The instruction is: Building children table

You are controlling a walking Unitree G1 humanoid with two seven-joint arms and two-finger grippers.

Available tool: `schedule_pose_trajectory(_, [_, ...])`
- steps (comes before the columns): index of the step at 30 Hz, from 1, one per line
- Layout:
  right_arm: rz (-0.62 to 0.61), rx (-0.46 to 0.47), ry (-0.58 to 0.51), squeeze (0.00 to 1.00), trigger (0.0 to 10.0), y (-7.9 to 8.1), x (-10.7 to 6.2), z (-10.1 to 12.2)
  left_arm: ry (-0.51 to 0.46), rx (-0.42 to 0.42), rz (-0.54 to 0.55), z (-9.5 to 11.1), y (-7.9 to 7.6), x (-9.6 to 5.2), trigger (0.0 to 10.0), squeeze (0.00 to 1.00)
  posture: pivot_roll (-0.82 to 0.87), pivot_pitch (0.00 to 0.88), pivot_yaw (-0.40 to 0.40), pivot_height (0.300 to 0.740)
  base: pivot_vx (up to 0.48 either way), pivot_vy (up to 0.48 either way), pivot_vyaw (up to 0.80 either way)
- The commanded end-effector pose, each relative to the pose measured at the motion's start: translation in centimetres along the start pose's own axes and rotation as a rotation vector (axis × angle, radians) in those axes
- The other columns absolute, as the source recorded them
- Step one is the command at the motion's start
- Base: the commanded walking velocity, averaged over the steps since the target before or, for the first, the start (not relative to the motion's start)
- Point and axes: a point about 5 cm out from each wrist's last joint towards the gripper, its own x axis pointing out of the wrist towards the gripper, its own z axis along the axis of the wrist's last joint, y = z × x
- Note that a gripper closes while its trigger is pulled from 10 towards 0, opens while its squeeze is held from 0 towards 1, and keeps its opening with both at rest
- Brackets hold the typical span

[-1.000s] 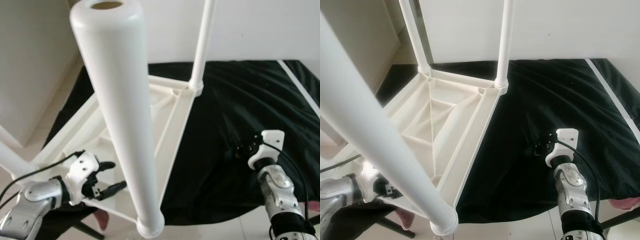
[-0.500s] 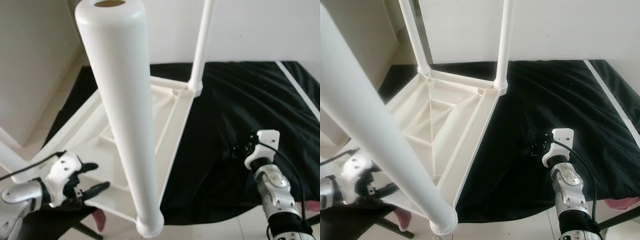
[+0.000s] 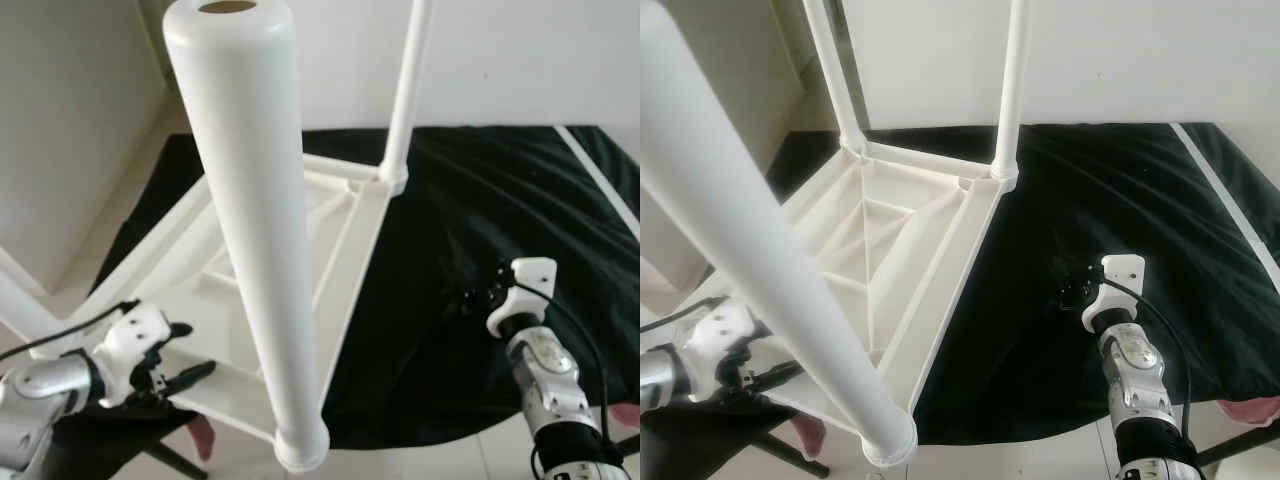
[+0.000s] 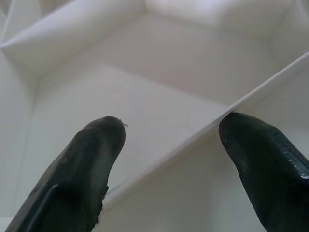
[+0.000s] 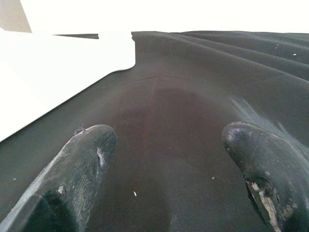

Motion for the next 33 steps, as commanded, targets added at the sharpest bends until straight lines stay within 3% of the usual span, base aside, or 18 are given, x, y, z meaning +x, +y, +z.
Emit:
schedule_pose_trajectory(1, [-0.003, -0.002, 0.017, 0.0, 10.0, 0.0, 0.1, -0.2, 0.08, -0.031, 0.079, -1.6, -0.1, 0.7, 10.0, 0.0, 0.04, 0.02, 0.018, 0.74, 0.0, 0.0, 0.0])
schedule_pose_trajectory(9, [-0.007, -0.001, 0.018, 0.0, 10.0, 0.0, 0.1, -0.2, 0.008, -0.034, 0.039, -0.1, -1.0, 1.5, 10.0, 0.0, 0.04, 0.023, 0.018, 0.74, 0.0, 0.0, 0.0])
schedule_pose_trajectory(11, [-0.01, 0.003, 0.018, 0.0, 10.0, 0.2, 0.1, -0.3, -0.07, -0.051, 0.08, 0.9, -1.1, 2.4, 10.0, 0.0, 0.04, 0.026, 0.022, 0.74, 0.0, 0.0, 0.0])
schedule_pose_trajectory(14, [-0.01, 0.004, 0.019, 0.0, 10.0, 0.4, 0.1, -0.4, -0.1, -0.092, 0.125, 1.3, -1.0, 3.1, 10.0, 0.0, 0.04, 0.028, 0.024, 0.74, 0.0, 0.0, 0.0])
schedule_pose_trajectory(19, [-0.01, 0.002, 0.018, 0.0, 10.0, 0.5, 0.2, -0.3, -0.035, -0.214, 0.241, 0.3, 0.3, 4.3, 10.0, 0.0, 0.04, 0.032, 0.024, 0.74, 0.0, 0.0, 0.0])
schedule_pose_trajectory(23, [-0.011, 0.002, 0.018, 0.0, 10.0, 0.5, 0.3, -0.3, -0.022, -0.23, 0.268, 0.1, 0.6, 4.5, 10.0, 0.0, 0.04, 0.032, 0.024, 0.74, 0.0, 0.0, 0.0])
schedule_pose_trajectory(25, [-0.012, 0.002, 0.014, 0.0, 10.0, 0.5, 0.4, -0.2, 0.018, -0.294, 0.34, -0.2, 1.2, 5.2, 10.0, 0.0, 0.04, 0.037, 0.025, 0.74, 0.0, 0.0, 0.0])
schedule_pose_trajectory(32, [-0.016, 0.002, 0.005, 0.0, 10.0, 0.7, 0.6, 0.0, 0.034, -0.316, 0.426, 0.5, 1.5, 6.2, 10.0, 0.0, 0.03, 0.041, 0.032, 0.74, 0.0, 0.0, 0.0])
schedule_pose_trajectory(33, [-0.022, 0.007, 0.001, 0.0, 10.0, 0.7, 0.7, 0.1, 0.012, -0.389, 0.461, 1.2, 1.4, 6.7, 10.0, 0.0, 0.03, 0.043, 0.036, 0.74, 0.0, 0.0, 0.0])
